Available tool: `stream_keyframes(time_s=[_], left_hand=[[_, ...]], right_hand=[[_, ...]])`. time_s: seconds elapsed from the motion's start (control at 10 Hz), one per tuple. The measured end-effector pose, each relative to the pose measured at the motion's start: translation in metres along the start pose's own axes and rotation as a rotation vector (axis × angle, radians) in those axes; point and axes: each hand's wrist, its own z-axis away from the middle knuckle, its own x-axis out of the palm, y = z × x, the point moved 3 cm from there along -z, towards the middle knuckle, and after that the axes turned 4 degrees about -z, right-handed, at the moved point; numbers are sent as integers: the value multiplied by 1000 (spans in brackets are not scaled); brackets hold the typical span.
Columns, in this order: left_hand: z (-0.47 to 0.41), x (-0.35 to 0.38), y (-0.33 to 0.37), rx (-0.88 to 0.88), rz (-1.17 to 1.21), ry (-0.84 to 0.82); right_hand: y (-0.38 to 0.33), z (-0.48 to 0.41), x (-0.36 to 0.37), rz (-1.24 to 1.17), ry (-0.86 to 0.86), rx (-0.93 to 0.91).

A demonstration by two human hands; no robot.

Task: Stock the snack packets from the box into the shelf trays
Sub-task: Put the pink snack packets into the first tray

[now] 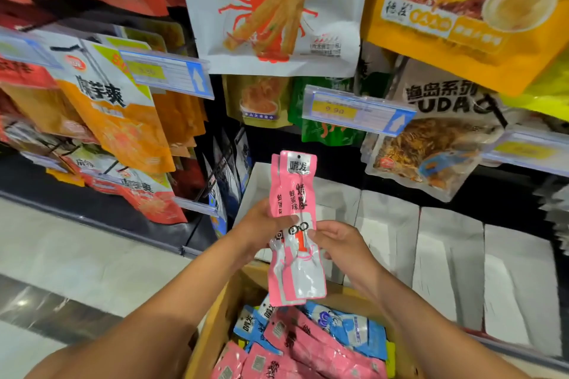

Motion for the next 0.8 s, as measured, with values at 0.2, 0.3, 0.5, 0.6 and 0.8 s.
stream_keyframes(time_s=[0.2,0.3,0.5,0.6,0.8], left_hand=[[-1,-45,22,-25,-1,138],[0,-70,36,89,-90,228],[4,-115,49,237,-112,380],[2,-132,45,215,-61,419],[-5,-150,36,177,-7,415]], right_hand=[[5,-21,-11,61,75,37],[13,-47,-2,85,130,77],[37,-123,51,98,146,184],[53,-158,72,142,126,236],[104,-214,101,327,158,287]])
